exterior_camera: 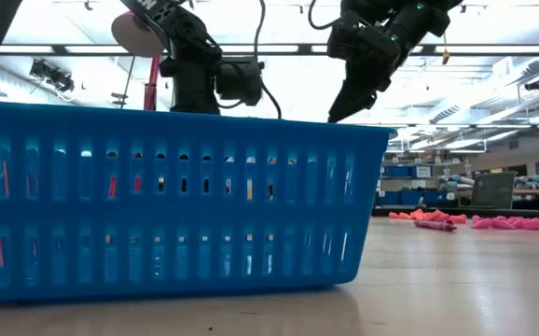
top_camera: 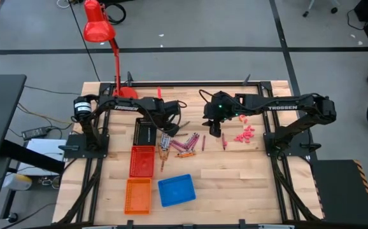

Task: Sort crayons
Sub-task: Put the black crayon into the black bin

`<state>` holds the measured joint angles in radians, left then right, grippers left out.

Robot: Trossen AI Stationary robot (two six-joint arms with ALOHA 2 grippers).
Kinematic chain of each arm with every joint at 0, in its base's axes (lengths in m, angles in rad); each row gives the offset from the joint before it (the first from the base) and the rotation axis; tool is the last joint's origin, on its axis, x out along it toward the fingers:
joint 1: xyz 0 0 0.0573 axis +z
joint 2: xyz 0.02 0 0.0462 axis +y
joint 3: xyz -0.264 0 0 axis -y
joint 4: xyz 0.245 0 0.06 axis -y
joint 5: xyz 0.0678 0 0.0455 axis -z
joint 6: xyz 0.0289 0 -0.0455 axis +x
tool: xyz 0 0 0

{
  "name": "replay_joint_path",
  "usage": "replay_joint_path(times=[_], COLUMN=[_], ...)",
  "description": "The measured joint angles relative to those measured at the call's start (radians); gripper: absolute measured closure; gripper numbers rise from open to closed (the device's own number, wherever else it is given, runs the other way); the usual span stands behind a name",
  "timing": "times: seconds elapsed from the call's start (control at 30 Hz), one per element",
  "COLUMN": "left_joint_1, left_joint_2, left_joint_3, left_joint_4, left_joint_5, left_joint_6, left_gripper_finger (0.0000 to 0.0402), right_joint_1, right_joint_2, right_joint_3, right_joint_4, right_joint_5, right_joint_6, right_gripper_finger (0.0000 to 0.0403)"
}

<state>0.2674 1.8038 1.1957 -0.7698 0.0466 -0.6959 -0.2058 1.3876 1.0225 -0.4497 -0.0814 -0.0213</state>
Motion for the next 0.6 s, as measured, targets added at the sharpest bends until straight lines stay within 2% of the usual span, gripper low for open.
replay_joint_path(times=[0.1,0.37,0.6], left_joint_1=[-0.007,-0.006,-0.006], left_joint_2=[0.000,0.042,0.044], left_joint_3=[0.000,0.001,0.001], left_joint_4=[-0.033,-0.070,-0.038], left_joint_5=[0.032,0.033,0.023], left_joint_6=[-0.015,-0.025,-0.064], left_gripper_finger=[0.0240,0.0240,0.0240], right_joint_1=[0.000,0.000,0.005], right_joint_2=[0.000,0.000,0.000], right_joint_3=[0.000,0.000,0.000], right_joint_4=[0.017,0.027,0.032], right_joint_5=[0.000,-0.001,-0.001], right_joint_6=[-0.010,-0.040,-0.039], right_gripper_finger=[0.0241,0.0241,0.0241])
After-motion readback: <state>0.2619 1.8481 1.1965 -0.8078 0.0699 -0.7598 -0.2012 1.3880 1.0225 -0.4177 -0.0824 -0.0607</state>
